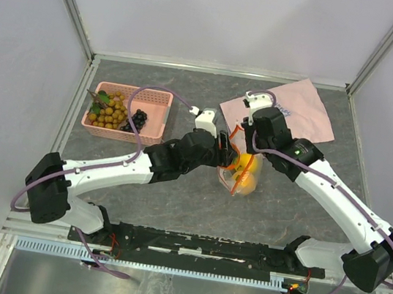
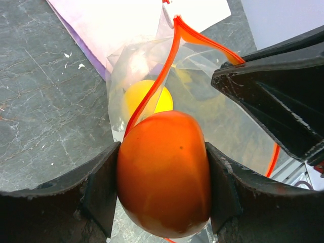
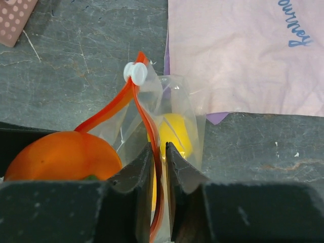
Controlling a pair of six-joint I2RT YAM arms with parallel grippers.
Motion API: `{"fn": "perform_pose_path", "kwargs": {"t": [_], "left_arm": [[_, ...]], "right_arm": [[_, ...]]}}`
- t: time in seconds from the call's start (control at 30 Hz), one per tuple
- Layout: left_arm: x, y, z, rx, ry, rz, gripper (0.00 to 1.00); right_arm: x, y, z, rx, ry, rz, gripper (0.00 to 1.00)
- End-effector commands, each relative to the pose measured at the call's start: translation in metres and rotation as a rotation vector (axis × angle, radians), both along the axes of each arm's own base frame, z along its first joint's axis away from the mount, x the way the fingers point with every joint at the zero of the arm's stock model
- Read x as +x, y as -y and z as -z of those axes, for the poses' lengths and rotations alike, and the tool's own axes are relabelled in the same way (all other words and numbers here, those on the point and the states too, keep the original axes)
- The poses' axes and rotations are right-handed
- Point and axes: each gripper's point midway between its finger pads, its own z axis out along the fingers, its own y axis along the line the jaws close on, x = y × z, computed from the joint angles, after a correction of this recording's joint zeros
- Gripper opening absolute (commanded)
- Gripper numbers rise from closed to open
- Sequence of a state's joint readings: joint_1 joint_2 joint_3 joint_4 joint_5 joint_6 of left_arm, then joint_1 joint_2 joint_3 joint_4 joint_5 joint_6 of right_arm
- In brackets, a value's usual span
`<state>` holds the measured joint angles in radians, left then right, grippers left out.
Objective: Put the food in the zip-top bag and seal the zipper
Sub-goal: Place the fake fruit in the zipper food storage bag.
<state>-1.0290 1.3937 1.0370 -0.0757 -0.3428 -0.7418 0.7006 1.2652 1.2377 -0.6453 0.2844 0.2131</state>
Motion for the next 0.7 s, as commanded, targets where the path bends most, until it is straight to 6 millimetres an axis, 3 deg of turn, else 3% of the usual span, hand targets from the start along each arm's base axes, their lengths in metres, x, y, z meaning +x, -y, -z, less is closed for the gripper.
{"fn": "perform_pose_path", "kwargs": {"t": [0.0,0.13,0.2,0.3,0.4,0.67], "left_arm": [[0.009,0.004,-0.020,-0.041,0.030,-0.047,0.23],[0.010,0.005,-0.018,-0.034,0.027,-0.047,0.23],[0.011,0.005,-0.017,-0.033,0.025,-0.049,0.23],[0.012,0.005,-0.016,-0.028,0.022,-0.055,0.23],[0.013,0.005,-0.019,-0.024,0.013,-0.063,0.23],[0.017,0.009,-0.025,-0.052,-0.006,-0.100,0.23]], "right_arm": [[0.000,0.009,-0.022,0.009,0.056,0.044,0.25],[-0.005,0.016,-0.021,-0.005,0.052,0.056,0.26],[-0.007,0.019,-0.018,-0.018,0.045,0.065,0.22],[-0.010,0.018,-0.017,-0.017,0.035,0.065,0.06],[-0.014,0.005,-0.020,0.024,0.038,0.043,0.02],[-0.021,-0.023,-0.022,0.096,0.056,0.035,0.02]]}}
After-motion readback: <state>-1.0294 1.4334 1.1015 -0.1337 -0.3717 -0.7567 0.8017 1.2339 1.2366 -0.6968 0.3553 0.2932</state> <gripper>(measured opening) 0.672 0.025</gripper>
